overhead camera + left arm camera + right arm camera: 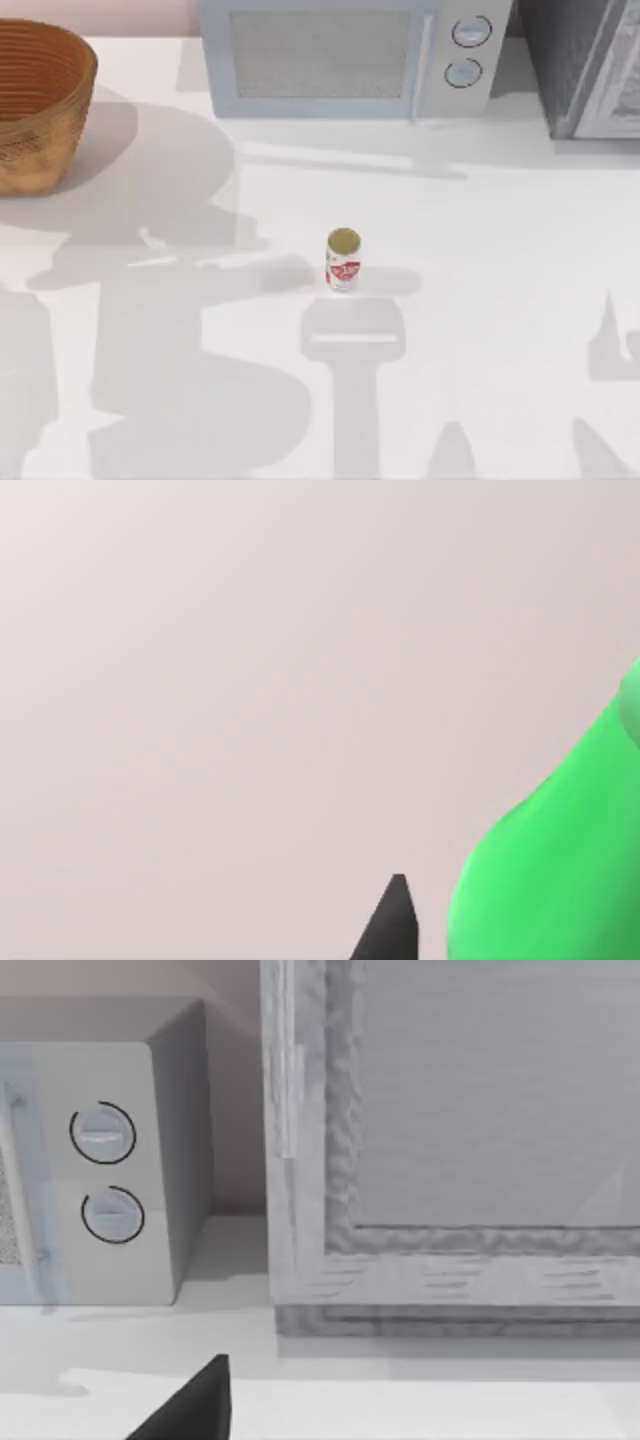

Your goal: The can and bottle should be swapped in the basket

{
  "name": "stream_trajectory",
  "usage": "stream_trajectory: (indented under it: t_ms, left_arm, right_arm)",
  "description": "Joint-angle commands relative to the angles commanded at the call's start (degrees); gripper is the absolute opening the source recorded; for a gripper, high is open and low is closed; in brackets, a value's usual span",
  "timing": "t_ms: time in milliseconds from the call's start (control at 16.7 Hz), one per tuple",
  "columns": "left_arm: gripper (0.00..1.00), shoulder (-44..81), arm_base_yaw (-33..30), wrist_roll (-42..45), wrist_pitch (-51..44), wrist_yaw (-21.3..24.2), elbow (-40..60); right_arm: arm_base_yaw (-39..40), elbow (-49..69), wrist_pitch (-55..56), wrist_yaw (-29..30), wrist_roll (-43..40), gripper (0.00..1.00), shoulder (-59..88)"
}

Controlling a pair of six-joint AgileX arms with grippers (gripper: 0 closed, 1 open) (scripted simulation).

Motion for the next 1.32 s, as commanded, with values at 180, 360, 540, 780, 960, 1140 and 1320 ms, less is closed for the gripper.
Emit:
stream_trajectory:
  t_ms: [180,360,540,780,960,1140,1320]
  left_arm:
    - [0.0,-1.7,-2.4,0.0,-14.2,0.3,2.6]
    - [0.0,-3.7,-5.1,-1.0,-25.9,1.1,5.9]
    - [0.0,-4.8,-7.4,-2.3,-32.9,2.1,9.1]
    - [0.0,-4.8,-8.1,-2.8,-34.6,2.5,10.1]
    - [0.0,-4.5,-7.8,-2.7,-34.5,2.5,9.9]
    - [0.0,-2.3,-8.2,-2.8,-32.9,2.2,10.8]
    - [0.0,1.4,-8.7,-2.9,-30.4,1.8,11.8]
  right_arm:
    - [0.0,0.0,0.0,0.0,0.0,1.0,0.0]
    - [0.0,0.0,0.0,0.0,0.0,1.0,0.0]
    - [0.0,0.0,0.0,0.0,0.0,1.0,0.0]
    - [0.0,0.0,0.0,0.0,0.0,1.0,0.0]
    - [0.0,0.0,0.0,0.0,0.0,1.0,0.0]
    - [0.0,0.0,0.0,0.0,0.0,1.0,0.0]
    - [0.0,0.0,0.0,0.0,0.0,1.0,0.0]
